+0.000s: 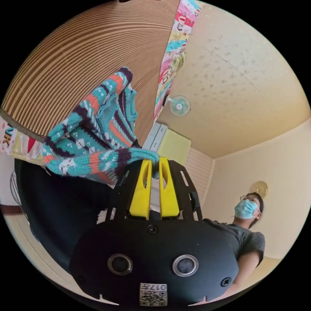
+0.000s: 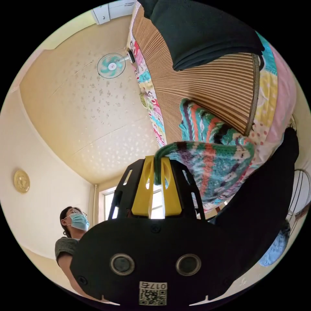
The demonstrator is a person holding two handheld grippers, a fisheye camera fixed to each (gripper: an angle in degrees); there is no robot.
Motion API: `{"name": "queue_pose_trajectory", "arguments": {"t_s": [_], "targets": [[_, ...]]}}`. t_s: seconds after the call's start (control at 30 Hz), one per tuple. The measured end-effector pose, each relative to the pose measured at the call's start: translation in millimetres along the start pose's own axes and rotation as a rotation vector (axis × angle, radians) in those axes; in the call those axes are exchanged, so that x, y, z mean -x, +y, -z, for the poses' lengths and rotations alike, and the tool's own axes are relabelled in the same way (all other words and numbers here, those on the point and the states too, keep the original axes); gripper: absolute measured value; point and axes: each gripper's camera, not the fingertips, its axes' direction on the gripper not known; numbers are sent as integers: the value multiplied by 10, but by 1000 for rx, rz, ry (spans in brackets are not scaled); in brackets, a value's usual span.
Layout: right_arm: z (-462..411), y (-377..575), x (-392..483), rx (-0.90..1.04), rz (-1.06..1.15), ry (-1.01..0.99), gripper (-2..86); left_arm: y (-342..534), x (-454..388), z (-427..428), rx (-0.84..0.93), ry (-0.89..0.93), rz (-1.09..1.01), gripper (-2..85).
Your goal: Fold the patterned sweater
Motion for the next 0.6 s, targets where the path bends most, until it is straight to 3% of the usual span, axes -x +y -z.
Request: {"name": "queue_pose_trajectory", "arguments": {"t_s": [0.07, 0.17, 0.33, 0.6], "targets": [[-272, -325, 156, 19, 42, 59, 21, -272, -50, -109, -79, 56, 25, 42], [-738, -882, 285, 50, 70, 179, 21, -816, -256, -320, -146, -23, 25, 41], [-1286, -1597, 59, 26, -25, 210, 24, -1660, -368, -716, -229, -114, 57, 40], [-1982, -2304, -340, 119, -34, 425, 57, -2011, -22, -978, -310, -205, 108, 46]]}}
